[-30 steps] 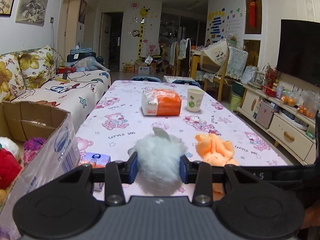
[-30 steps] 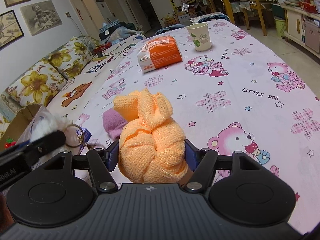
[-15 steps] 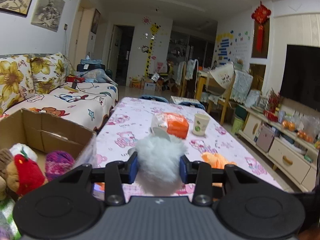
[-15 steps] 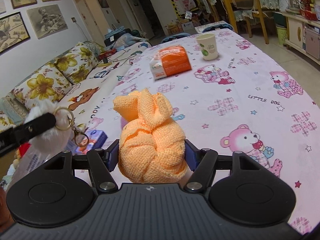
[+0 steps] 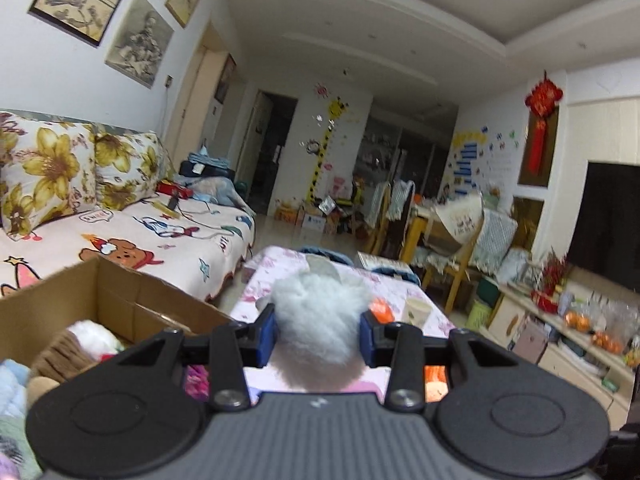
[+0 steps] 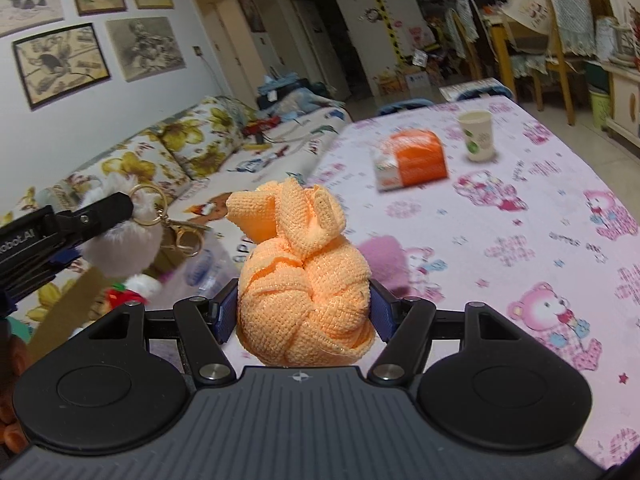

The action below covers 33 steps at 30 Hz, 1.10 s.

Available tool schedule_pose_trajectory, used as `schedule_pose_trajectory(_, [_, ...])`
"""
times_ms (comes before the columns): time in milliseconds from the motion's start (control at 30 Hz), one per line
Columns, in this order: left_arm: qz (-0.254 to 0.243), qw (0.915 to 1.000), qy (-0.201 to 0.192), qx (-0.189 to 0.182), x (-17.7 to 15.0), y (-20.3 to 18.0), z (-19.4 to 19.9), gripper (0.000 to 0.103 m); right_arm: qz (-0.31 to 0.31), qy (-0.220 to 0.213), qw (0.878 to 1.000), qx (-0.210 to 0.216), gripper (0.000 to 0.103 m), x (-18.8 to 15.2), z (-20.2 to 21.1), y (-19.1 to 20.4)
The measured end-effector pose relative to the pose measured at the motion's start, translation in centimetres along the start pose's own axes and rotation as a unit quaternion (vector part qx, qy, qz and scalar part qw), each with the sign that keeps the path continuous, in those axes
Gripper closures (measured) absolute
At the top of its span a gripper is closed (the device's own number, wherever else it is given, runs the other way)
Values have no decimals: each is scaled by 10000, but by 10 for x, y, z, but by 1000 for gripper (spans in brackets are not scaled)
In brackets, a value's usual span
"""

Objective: Organize soft objects
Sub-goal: 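Carry the orange bunny and white pompom into the cardboard box and open both tools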

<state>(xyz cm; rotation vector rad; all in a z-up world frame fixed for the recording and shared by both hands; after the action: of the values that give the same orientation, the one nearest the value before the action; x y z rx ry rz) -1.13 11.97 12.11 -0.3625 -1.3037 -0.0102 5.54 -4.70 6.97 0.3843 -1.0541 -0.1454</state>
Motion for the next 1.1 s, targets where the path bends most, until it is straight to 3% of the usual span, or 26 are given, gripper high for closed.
schedule_pose_trajectory(367, [633, 9955, -130, 687, 7, 44, 18, 63, 234, -74, 9979, 595, 22, 16, -15, 33])
schedule_pose_trajectory(500, [1023, 9901, 136, 955, 6, 62, 15, 63, 292, -27, 9960, 838, 22, 25, -28, 45])
schedule_pose_trajectory(767, [878, 9854, 648, 1309, -3, 74, 10, 63, 545, 137, 9925, 1081, 21, 32, -56, 61])
schedule_pose_trajectory(1100, [828, 9789, 1358, 1280, -17, 81, 1, 62, 847, 425, 9892, 1122, 21, 32, -90, 71])
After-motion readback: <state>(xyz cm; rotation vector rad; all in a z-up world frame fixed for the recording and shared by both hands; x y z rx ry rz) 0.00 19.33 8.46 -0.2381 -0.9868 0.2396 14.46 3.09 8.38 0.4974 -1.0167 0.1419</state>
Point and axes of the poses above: each gripper's, at about its wrist camera, not at the fingertips, and z roughly against the way its jaws point, y to its left, x to its top, the point moved 2 cm from there along -z, roughly the way its jaws point, and after that the axes turned 2 degrees about y, right-handed, at the moved point
